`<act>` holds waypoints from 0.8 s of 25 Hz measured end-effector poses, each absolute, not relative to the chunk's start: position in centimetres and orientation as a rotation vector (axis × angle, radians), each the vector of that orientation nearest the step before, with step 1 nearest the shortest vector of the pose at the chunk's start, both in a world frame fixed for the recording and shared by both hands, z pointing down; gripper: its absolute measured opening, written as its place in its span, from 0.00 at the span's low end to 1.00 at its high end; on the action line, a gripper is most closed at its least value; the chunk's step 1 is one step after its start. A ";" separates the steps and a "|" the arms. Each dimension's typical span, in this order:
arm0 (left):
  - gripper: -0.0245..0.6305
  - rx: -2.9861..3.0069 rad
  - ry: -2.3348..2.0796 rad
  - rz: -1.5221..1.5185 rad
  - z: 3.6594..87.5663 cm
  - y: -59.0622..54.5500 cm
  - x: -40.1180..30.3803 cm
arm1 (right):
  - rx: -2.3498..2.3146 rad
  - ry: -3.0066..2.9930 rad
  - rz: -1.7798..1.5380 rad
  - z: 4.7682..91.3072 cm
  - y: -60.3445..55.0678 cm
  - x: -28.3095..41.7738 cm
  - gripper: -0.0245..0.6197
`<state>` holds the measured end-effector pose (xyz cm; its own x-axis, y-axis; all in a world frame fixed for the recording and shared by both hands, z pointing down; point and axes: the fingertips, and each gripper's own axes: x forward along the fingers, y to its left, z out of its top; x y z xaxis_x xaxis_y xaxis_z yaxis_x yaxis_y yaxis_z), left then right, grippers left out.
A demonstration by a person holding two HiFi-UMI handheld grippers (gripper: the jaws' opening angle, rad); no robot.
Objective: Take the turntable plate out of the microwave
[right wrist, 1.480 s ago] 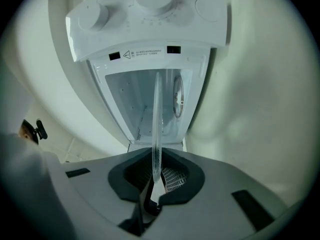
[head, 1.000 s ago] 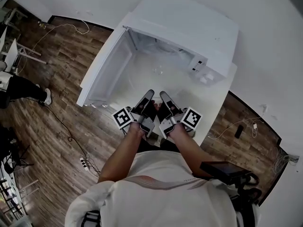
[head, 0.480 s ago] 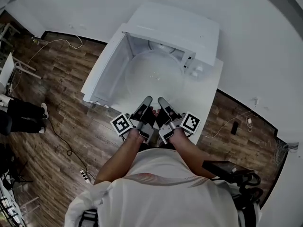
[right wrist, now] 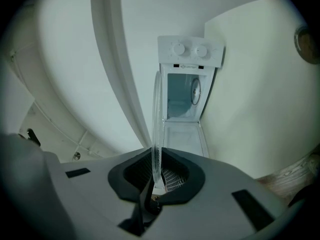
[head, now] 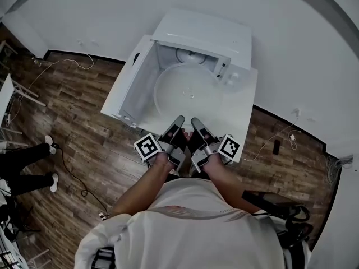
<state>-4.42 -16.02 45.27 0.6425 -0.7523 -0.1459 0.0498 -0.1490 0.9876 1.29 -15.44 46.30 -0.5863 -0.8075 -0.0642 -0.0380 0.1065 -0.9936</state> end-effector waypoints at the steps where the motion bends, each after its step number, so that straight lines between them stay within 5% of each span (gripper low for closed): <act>1: 0.10 1.583 -0.589 -0.770 45.1 -15.3 -4.7 | -0.835 1.749 -1.531 46.1 -14.7 1.0 0.09; 20: 0.10 1.643 -0.597 -0.778 42.8 -13.8 -2.8 | -0.759 1.770 -1.502 44.0 -13.3 2.9 0.09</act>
<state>-2.76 -13.85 42.80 0.6488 -0.7410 -0.1728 0.0250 -0.2062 0.9782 2.87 -13.31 44.05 -0.5952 -0.7931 -0.1292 -0.0016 0.1620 -0.9868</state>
